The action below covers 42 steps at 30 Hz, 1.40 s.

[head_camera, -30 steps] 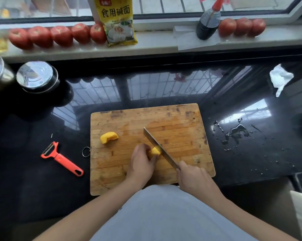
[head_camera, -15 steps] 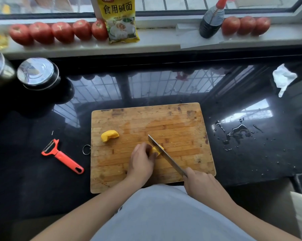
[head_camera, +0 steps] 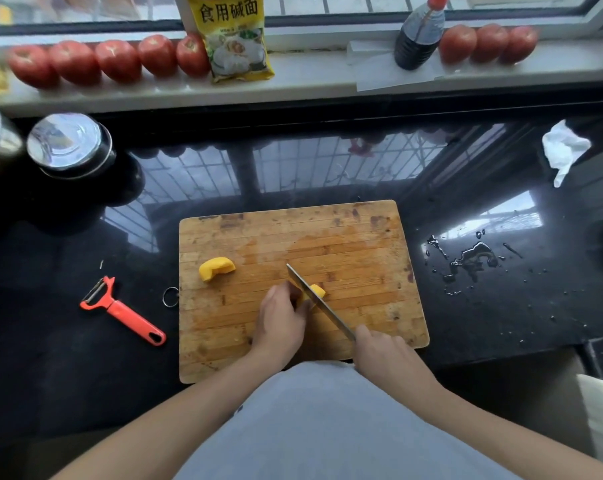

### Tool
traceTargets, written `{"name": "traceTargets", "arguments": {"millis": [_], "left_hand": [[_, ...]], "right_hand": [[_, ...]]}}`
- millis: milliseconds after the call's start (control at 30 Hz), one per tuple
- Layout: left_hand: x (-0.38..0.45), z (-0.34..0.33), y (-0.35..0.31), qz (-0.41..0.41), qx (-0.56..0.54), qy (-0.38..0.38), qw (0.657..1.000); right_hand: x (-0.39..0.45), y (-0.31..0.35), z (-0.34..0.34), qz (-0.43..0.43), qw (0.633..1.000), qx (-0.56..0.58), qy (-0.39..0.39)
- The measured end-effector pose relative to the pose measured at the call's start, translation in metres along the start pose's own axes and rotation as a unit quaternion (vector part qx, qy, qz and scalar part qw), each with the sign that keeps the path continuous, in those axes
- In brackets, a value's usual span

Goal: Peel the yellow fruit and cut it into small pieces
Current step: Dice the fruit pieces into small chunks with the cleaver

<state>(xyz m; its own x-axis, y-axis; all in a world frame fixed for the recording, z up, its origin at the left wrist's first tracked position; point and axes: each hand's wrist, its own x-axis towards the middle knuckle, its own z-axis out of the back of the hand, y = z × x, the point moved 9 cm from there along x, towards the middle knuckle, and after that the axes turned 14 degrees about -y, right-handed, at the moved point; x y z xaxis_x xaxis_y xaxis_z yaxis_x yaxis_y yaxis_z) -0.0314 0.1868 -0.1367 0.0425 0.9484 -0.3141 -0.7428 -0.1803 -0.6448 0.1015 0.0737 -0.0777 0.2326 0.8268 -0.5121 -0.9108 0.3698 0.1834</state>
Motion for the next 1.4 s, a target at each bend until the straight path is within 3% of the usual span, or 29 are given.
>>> {"name": "traceTargets", "arguments": {"millis": [200,333,467,633,700,800,967,1033,1100,1167,1200,1400], "left_hand": [[-0.002,-0.001,-0.004,-0.022,0.013,0.001,1.000],[-0.004,0.001,-0.008,-0.038,0.046,0.017,0.998],[0.014,0.009,-0.020,-0.071,0.070,0.015,0.995],[0.025,-0.027,-0.064,-0.232,0.188,0.163,0.940],[0.028,-0.032,-0.076,-0.276,0.223,0.147,0.923],[0.055,-0.007,-0.070,-0.260,0.231,0.065,0.935],[0.064,0.050,-0.044,-0.256,0.271,-0.025,0.928],[0.038,0.061,-0.040,-0.196,0.168,-0.035,0.966],[0.014,0.043,-0.016,0.007,0.017,0.028,0.999],[-0.012,0.014,0.009,0.207,-0.126,0.081,0.967],[-0.016,0.003,0.017,0.235,-0.148,0.077,0.958],[-0.004,-0.004,0.014,0.211,-0.176,0.003,0.961]], "right_hand": [[0.032,0.023,0.001,0.023,0.997,0.035,-0.057],[0.026,-0.005,0.008,-0.047,0.985,0.150,-0.075],[0.008,-0.028,0.031,-0.044,0.964,0.231,-0.123],[0.004,-0.056,0.048,-0.133,0.924,0.310,-0.181],[0.003,-0.061,0.050,-0.154,0.912,0.331,-0.189],[0.002,-0.064,0.047,-0.162,0.908,0.340,-0.185],[0.000,-0.060,0.028,-0.144,0.944,0.260,-0.141],[0.001,-0.051,0.023,-0.115,0.965,0.202,-0.122],[0.004,-0.039,0.021,-0.083,0.978,0.158,-0.111],[0.008,-0.026,0.019,-0.057,0.983,0.139,-0.104],[0.010,-0.021,0.017,-0.048,0.985,0.135,-0.099],[0.023,-0.006,0.005,-0.050,0.987,0.141,-0.050]]}}
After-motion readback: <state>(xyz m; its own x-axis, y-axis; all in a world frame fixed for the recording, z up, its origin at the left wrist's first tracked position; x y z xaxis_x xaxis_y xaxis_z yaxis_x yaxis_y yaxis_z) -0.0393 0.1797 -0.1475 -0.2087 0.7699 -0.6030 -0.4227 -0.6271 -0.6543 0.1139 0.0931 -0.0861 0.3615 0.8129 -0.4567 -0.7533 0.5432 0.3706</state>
